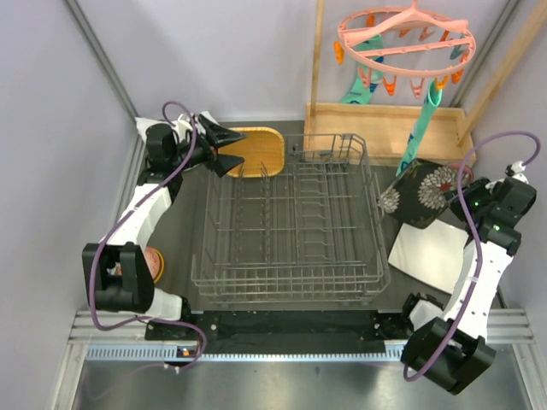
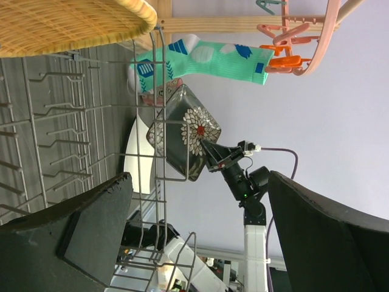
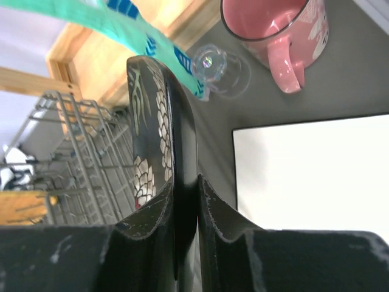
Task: Load the mixed dishes into the dish rack
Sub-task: Grab a plate with the right arm, then insert the plate into the dish rack
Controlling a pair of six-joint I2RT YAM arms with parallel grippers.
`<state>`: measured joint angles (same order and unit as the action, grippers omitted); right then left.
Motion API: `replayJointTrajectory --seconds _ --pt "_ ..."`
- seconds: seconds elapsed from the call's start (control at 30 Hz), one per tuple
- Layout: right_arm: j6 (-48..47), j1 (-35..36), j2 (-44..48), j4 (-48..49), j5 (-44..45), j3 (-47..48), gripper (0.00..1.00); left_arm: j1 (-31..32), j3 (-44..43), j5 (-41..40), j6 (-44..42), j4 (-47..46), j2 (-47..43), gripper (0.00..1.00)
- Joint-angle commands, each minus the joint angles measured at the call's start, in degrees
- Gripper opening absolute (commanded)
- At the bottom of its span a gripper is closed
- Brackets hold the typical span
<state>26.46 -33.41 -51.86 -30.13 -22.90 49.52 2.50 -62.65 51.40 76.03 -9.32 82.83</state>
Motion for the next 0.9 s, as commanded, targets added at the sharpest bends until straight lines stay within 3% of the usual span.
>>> replayJointTrajectory --seconds 0.0,0.3,0.87 --pt "6.6 0.2 2.0 5.8 0.4 7.7 0.00 -0.3 -2.8 -0.2 -1.5 0.1 -2.8 0.96" --pt "3.0 0.2 3.4 -0.4 9.4 18.4 0.00 -0.3 -3.3 0.2 -2.5 1.5 -2.8 0.96" --pt "12.7 0.2 5.5 6.8 -2.5 24.7 0.00 -0.7 -5.0 0.2 -2.6 2.0 -2.3 0.96"
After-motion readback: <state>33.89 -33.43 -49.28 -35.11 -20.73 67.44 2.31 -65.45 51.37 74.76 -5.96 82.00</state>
